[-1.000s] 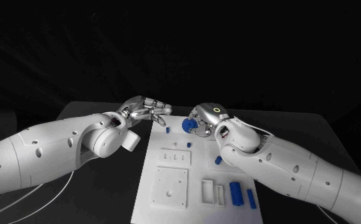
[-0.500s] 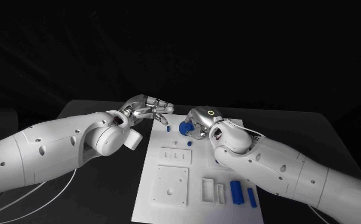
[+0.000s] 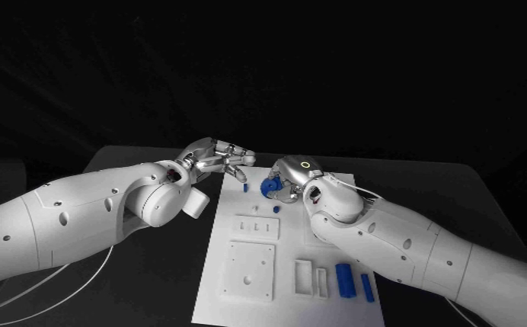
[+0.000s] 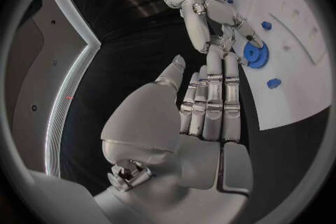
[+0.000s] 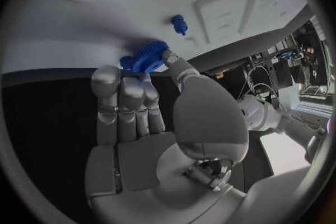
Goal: Assemble the parts on the task board
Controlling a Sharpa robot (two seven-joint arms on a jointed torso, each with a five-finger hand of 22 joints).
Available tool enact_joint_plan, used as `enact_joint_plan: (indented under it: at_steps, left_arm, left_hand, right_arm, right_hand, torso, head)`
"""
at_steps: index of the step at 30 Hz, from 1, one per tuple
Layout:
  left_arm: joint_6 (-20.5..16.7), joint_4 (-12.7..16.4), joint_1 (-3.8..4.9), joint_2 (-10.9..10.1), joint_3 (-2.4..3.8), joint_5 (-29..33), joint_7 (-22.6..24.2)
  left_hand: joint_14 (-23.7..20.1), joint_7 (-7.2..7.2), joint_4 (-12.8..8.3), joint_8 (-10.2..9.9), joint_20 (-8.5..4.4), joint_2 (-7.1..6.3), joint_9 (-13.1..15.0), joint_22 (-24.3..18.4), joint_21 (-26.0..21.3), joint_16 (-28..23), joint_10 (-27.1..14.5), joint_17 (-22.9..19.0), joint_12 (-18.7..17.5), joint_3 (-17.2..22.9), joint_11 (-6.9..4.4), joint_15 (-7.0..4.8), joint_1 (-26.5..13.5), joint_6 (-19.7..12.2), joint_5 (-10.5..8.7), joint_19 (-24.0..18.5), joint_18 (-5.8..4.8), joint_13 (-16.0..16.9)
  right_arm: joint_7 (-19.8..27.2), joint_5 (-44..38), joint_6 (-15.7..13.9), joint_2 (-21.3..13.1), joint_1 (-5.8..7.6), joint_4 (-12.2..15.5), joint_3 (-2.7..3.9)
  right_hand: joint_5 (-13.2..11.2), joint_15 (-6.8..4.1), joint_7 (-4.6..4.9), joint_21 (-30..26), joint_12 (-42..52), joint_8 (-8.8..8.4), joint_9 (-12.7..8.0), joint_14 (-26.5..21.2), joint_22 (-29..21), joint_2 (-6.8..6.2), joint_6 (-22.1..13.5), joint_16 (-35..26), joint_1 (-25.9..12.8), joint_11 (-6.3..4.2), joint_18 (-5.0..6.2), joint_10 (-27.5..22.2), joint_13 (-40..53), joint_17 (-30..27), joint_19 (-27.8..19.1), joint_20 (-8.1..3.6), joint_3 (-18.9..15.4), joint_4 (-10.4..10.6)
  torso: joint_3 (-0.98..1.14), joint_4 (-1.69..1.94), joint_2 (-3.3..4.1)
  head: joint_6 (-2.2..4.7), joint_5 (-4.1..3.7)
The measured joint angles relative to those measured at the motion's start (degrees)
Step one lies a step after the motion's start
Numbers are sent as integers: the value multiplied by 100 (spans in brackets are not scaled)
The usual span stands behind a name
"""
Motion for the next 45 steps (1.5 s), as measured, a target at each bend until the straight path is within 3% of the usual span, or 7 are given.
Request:
enact_joint_plan:
  at_steps: [4,7,10,24,34,39,45]
  left_arm:
    - [0,0,0,4,0,0,-3]
    - [1,-1,0,4,0,0,-5]
    - [1,-2,0,3,0,-1,-7]
    - [1,-29,0,-15,0,-1,-13]
    - [-1,-46,0,-53,-1,-2,-14]
    - [-3,-48,0,-89,-1,-2,-14]
    - [-3,-76,-1,-107,-1,-2,-9]
  left_hand:
    - [0,0,0,0,0,0,0,0,0,0,0,0,0,0,0,0,0,0,0,0,0,0]
    - [0,0,0,0,0,0,0,0,0,0,0,0,0,0,0,0,0,0,0,0,0,0]
    - [0,0,0,0,21,0,0,-19,42,0,0,0,0,0,0,0,0,0,0,-21,0,0]
    - [0,0,0,0,21,0,0,-23,44,0,0,0,0,0,0,0,0,0,0,-21,0,0]
    - [0,0,0,0,20,0,0,-23,44,-23,-21,0,0,0,21,0,0,0,0,-21,0,0]
    - [0,0,0,0,21,0,0,-22,44,-23,-21,0,0,0,21,0,0,0,0,-21,-1,0]
    - [0,0,-11,0,20,0,0,-29,44,-23,-21,0,0,11,21,0,0,0,0,-20,0,0]
  right_arm:
    - [28,54,32,27,-11,-87,-29]
    - [48,101,39,34,-6,-112,-30]
    - [73,159,52,26,2,-119,-31]
    - [81,328,112,-218,-16,26,-48]
    - [51,380,-52,-589,-38,337,-37]
    - [74,530,-420,-964,-69,638,204]
    - [400,1227,-670,-1543,-81,792,504]
  right_hand:
    - [-25,0,44,-29,-5,12,-21,0,0,-73,-246,0,-253,40,2,-40,-74,-4,0,0,-316,1207]
    - [-157,0,50,-29,-25,14,-23,0,0,-92,-254,0,-379,49,3,-49,-114,-2,0,0,-547,1797]
    - [-139,0,68,-29,-25,15,-23,0,0,-48,-272,0,-434,49,3,-49,-129,11,0,0,-893,1998]
    - [-59,0,39,-27,-26,15,-27,0,0,-54,-244,0,-477,49,3,-49,-129,35,0,0,-844,2002]
    - [-88,0,25,-22,-23,15,-27,0,0,-66,-229,26,-396,49,3,-49,-114,53,0,0,-346,1954]
    - [-657,0,25,-1,-17,14,-27,0,0,-161,-229,28,-218,49,3,-49,-121,32,0,0,16,1625]
    - [-528,20,41,-142,-25,14,-27,-20,0,-55,-213,-37,244,61,3,-68,-157,-20,-21,21,-450,835]
  torso:
    - [-1,1,-2]
    - [-1,2,-4]
    - [-1,2,-4]
    - [10,0,-3]
    - [20,-24,-8]
    - [28,-49,-9]
    - [52,-121,-33]
  head:
    - [0,1]
    - [3,-7]
    - [4,-10]
    - [-3,-1]
    - [29,13]
    - [62,3]
    - [89,23]
